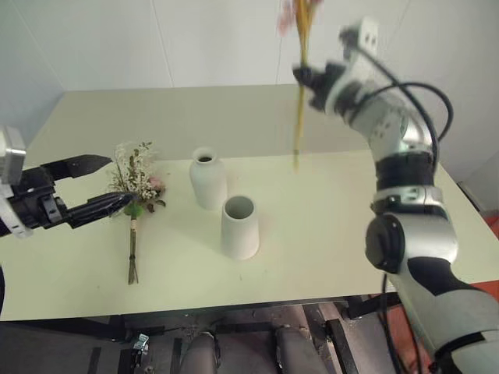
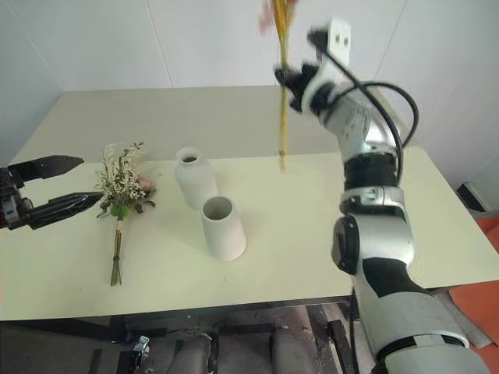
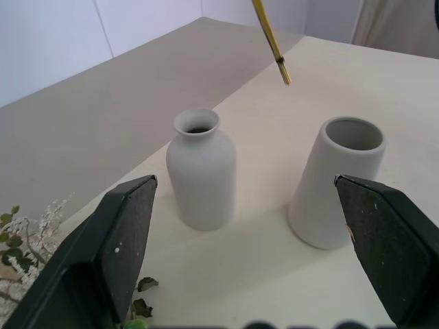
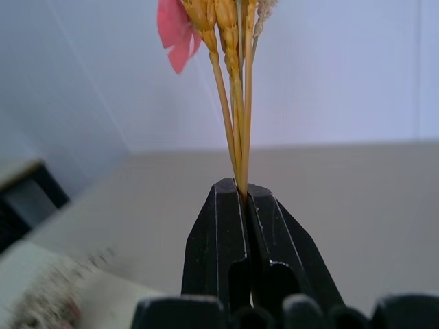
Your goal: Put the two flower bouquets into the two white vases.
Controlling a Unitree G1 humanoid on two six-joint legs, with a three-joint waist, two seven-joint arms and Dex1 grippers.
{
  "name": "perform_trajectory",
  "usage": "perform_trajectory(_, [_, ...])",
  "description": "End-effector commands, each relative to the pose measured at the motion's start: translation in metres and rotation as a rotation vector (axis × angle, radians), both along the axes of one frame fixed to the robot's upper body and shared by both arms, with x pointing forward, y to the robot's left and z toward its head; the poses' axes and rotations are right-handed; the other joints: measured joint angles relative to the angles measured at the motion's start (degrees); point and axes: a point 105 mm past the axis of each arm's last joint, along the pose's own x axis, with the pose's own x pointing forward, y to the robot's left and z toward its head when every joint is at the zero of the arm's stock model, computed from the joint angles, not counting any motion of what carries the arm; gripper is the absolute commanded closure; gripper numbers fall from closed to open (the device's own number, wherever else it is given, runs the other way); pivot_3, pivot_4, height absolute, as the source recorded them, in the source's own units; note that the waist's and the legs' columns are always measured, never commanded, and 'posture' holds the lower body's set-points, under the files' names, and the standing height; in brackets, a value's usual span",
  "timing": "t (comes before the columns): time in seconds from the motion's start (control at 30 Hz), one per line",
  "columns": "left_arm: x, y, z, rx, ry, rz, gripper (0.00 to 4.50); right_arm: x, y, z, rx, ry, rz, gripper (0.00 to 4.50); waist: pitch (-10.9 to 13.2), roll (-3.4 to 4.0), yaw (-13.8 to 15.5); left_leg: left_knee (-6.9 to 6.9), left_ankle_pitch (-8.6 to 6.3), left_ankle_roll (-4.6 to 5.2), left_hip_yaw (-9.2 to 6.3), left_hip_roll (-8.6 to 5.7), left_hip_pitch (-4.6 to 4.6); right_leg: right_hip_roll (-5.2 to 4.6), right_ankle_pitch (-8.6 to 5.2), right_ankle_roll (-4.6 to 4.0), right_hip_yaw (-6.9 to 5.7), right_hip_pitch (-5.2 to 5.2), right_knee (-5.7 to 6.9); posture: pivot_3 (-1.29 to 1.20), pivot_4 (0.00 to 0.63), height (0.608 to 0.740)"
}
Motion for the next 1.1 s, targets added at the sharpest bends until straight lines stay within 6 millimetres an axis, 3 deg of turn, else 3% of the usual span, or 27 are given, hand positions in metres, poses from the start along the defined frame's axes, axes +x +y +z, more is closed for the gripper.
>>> perform_trajectory(0.03, [0.001,-0.002,0.007,0.007,-0.038,-0.004,0.0,-0.019,0.024,0.034,0.099,-0.159,0.109,4.48,-0.01,-0.02,-0.05,0.0,0.0,0.0,0.0,0.0,0.01,0.0,0.0,-0.01,0.0,0.02,-0.01,0.0,0.15,0.74])
perform_trajectory(0.17, [0.002,-0.003,0.007,0.012,-0.044,-0.009,0.0,-0.034,0.061,0.043,0.163,-0.194,0.242,4.48,-0.01,-0.02,-0.13,0.0,0.0,0.0,-0.01,0.01,0.02,0.01,0.02,-0.03,0.0,-0.01,0.04,0.0,0.15,0.74])
perform_trajectory(0.43, [-0.002,-0.003,0.008,0.024,-0.049,-0.003,0.0,-0.044,0.104,0.041,0.174,-0.226,0.317,4.48,0.0,-0.01,-0.16,-0.02,0.0,0.0,-0.01,0.02,0.01,0.0,0.02,-0.04,-0.01,-0.04,0.02,0.0,0.15,0.74])
perform_trajectory(0.87, [-0.006,-0.004,0.009,0.033,-0.05,-0.002,0.0,-0.032,0.132,-0.009,0.121,-0.186,0.297,4.48,0.0,0.0,-0.62,-0.06,0.0,-0.01,-0.01,0.02,0.02,0.0,0.03,-0.06,-0.01,-0.05,0.02,0.0,0.15,0.74])
perform_trajectory(0.97, [-0.006,-0.005,0.01,0.031,-0.053,-0.003,0.0,-0.031,0.134,-0.019,0.103,-0.188,0.293,3.85,0.0,0.0,-0.6,-0.06,0.0,-0.01,-0.02,0.02,0.04,0.01,0.03,-0.06,-0.01,-0.04,0.04,0.0,0.15,0.74])
perform_trajectory(1.1, [-0.003,-0.001,0.014,0.023,-0.074,0.018,0.0,-0.032,0.135,-0.033,0.074,-0.198,0.295,2.42,0.0,-0.01,-0.58,-0.06,0.0,-0.01,-0.02,0.02,0.02,0.0,0.03,-0.06,-0.01,-0.04,0.02,0.0,0.15,0.74])
